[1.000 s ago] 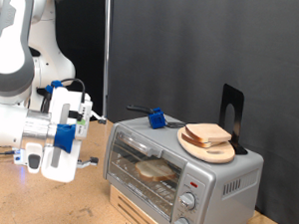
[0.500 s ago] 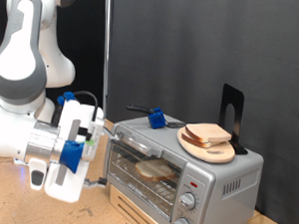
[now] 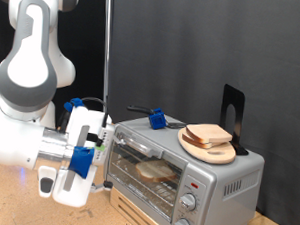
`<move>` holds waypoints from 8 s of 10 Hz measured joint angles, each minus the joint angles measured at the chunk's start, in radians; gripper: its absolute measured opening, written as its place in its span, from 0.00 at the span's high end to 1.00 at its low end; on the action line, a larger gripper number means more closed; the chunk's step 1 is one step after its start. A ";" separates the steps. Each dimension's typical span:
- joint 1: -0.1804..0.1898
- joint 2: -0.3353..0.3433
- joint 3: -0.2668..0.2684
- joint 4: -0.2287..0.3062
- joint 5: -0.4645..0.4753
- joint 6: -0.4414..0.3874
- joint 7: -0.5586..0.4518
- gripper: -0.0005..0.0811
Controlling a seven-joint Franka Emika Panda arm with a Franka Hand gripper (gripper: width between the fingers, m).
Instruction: Make a piece of toast with the oven
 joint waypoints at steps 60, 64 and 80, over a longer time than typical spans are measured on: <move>0.065 0.736 0.083 0.801 0.078 -0.264 0.014 0.75; 0.068 0.715 0.083 0.776 0.079 -0.253 0.000 0.89; 0.093 0.586 0.085 0.568 0.144 -0.071 -0.512 0.88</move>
